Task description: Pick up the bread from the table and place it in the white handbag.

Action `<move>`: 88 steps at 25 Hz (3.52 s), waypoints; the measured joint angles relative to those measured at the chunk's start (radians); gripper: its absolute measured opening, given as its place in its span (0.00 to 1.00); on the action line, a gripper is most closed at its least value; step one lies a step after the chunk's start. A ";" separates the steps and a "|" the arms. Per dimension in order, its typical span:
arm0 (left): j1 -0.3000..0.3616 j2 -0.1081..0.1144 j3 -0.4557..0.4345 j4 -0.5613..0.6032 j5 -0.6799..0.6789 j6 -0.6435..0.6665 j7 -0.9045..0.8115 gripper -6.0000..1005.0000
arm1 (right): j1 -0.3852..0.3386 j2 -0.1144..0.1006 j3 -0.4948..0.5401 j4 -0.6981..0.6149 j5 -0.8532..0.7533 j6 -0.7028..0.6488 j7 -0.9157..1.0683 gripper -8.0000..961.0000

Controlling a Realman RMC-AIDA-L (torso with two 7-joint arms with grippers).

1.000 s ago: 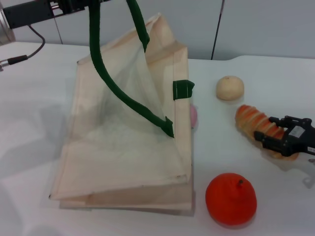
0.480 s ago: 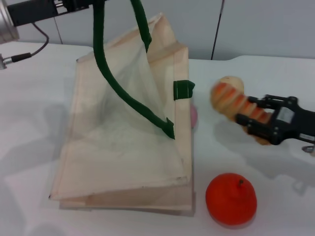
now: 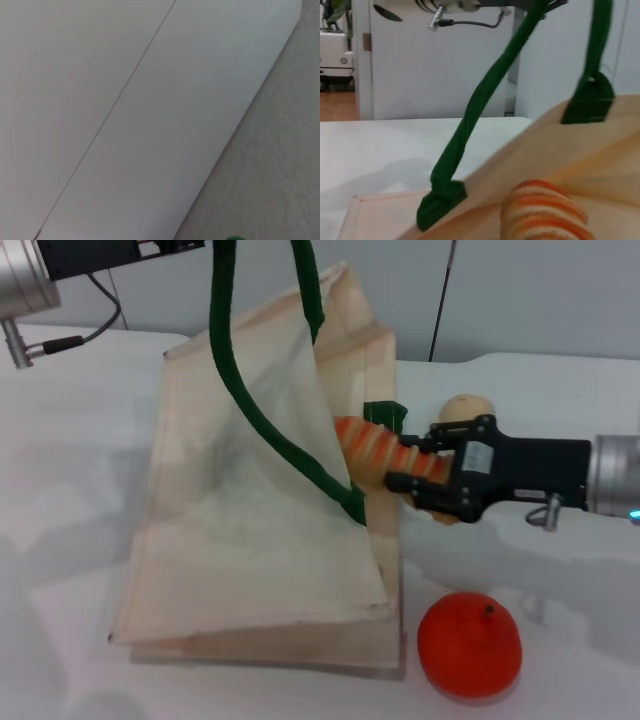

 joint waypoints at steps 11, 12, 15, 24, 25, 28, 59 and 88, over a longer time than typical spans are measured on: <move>-0.010 -0.005 -0.002 0.002 0.007 -0.001 -0.008 0.12 | 0.109 0.002 -0.014 0.105 0.002 -0.175 0.000 0.42; -0.011 -0.005 -0.002 0.002 0.007 -0.001 -0.008 0.12 | 0.118 0.002 -0.014 0.117 0.002 -0.183 -0.001 0.41; -0.011 -0.006 -0.002 0.002 0.008 -0.001 -0.008 0.12 | 0.137 0.005 -0.014 0.138 0.004 -0.188 -0.008 0.38; -0.021 -0.007 -0.002 0.002 0.008 -0.001 -0.009 0.12 | 0.162 0.008 0.011 0.172 0.017 -0.194 -0.013 0.33; -0.021 -0.007 -0.002 0.002 0.008 -0.002 -0.009 0.12 | 0.163 0.008 0.012 0.176 0.017 -0.202 -0.013 0.33; -0.021 -0.009 -0.002 0.002 0.008 -0.002 -0.009 0.12 | 0.163 0.008 0.012 0.185 0.018 -0.226 -0.013 0.33; 0.000 -0.009 -0.002 -0.005 0.006 -0.004 -0.009 0.12 | -0.087 -0.002 0.376 0.031 0.019 -0.256 -0.010 0.91; -0.035 -0.048 -0.004 -0.008 0.149 -0.295 0.016 0.64 | -0.170 -0.002 0.509 0.021 0.122 -0.252 -0.083 0.92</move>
